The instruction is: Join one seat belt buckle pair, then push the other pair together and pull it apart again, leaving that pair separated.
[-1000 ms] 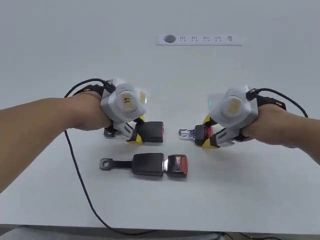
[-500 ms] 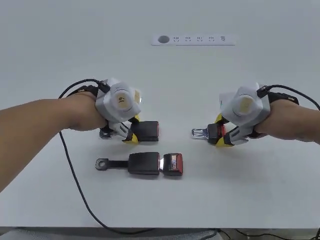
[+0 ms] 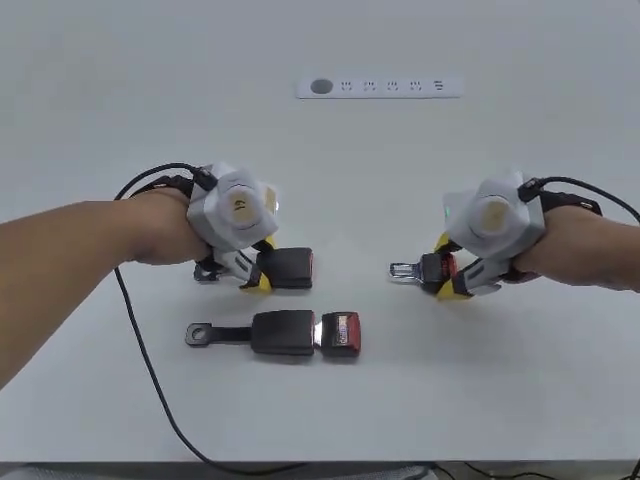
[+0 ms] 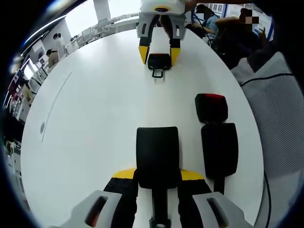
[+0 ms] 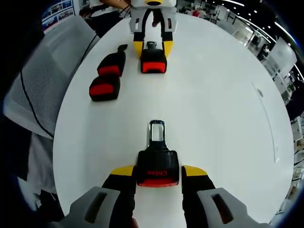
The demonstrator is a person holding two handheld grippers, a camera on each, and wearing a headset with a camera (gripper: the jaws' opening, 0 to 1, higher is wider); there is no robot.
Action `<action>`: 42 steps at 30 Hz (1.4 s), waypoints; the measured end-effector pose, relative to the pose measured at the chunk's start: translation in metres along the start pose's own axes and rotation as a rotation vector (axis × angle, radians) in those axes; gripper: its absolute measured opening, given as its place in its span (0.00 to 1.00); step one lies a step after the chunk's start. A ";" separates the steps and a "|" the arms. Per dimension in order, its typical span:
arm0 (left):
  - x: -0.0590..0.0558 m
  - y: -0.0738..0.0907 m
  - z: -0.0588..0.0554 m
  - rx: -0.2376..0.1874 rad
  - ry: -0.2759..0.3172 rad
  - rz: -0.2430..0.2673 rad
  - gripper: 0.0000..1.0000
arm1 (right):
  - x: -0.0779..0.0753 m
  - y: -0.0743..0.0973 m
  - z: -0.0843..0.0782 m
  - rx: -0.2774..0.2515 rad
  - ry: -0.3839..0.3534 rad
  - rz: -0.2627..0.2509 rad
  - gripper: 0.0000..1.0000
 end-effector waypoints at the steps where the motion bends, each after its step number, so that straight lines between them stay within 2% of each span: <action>1: -0.001 0.000 0.001 0.007 -0.003 0.001 0.33 | 0.000 0.001 0.000 0.001 -0.004 -0.009 0.36; 4: 0.000 0.000 0.000 0.009 -0.013 0.005 0.33 | 0.001 0.003 0.002 0.004 0.001 -0.020 0.39; 6: 0.000 -0.001 0.000 0.006 0.000 0.009 0.34 | 0.000 0.001 0.000 0.005 -0.001 -0.025 0.39; 8: 0.001 -0.001 -0.001 -0.002 0.017 0.019 0.41 | 0.000 0.001 -0.001 0.005 -0.011 -0.033 0.39; 11: -0.002 0.003 -0.004 -0.017 0.047 0.027 0.46 | 0.001 0.006 0.003 -0.032 -0.043 -0.054 0.40; 12: -0.003 0.005 -0.004 -0.039 0.078 0.033 0.46 | 0.001 0.008 0.003 -0.047 -0.055 -0.061 0.40; 14: -0.004 0.007 -0.006 -0.058 0.097 0.040 0.48 | 0.006 0.014 0.008 -0.088 -0.086 -0.070 0.40; 16: -0.005 0.012 -0.012 -0.074 0.118 0.050 0.48 | 0.011 0.017 0.009 -0.108 -0.104 -0.082 0.42; 18: -0.011 0.023 -0.014 -0.091 0.137 0.077 0.50 | 0.017 0.018 0.009 -0.138 -0.130 -0.091 0.43; 21: -0.020 0.039 -0.019 -0.161 0.234 0.132 0.51 | 0.027 0.021 0.008 -0.174 -0.171 -0.114 0.45; 23: -0.025 0.047 -0.021 -0.189 0.257 0.153 0.51 | 0.035 0.025 0.007 -0.201 -0.205 -0.128 0.48; 25: -0.033 0.056 -0.025 -0.233 0.316 0.190 0.53 | 0.040 0.028 0.004 -0.209 -0.232 -0.153 0.49; 26: -0.037 0.060 -0.028 -0.264 0.360 0.201 0.55 | 0.045 0.031 0.005 -0.234 -0.271 -0.170 0.52; 28: -0.044 0.065 -0.037 -0.284 0.433 0.217 0.57 | 0.045 0.032 0.002 -0.242 -0.273 -0.175 0.58; 29: -0.047 0.067 -0.041 -0.287 0.455 0.226 0.60 | 0.048 0.033 0.000 -0.242 -0.278 -0.183 0.59; 31: -0.054 0.071 -0.045 -0.281 0.455 0.232 0.63 | 0.055 0.039 0.001 -0.281 -0.331 -0.209 0.62; 33: -0.063 0.075 -0.050 -0.283 0.480 0.242 0.65 | 0.065 0.043 0.004 -0.288 -0.336 -0.208 0.65; 37: -0.078 0.083 -0.061 -0.300 0.546 0.271 0.67 | 0.079 0.044 0.003 -0.322 -0.379 -0.243 0.73; 40: -0.087 0.087 -0.071 -0.299 0.568 0.285 0.72 | 0.088 0.045 0.004 -0.345 -0.413 -0.258 0.82; 42: -0.093 0.089 -0.076 -0.298 0.588 0.292 0.75 | 0.094 0.045 0.002 -0.361 -0.432 -0.272 0.84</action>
Point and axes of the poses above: the centre of the closed fingertips' face, and the gripper's own axes: y roughly backward along the fingers, x roughly to its left, z roughly out of its top, the point moved 9 cm from there along y, roughly backward along the fingers, and after that the axes turned 6 degrees about z, right-handed, at the moved point
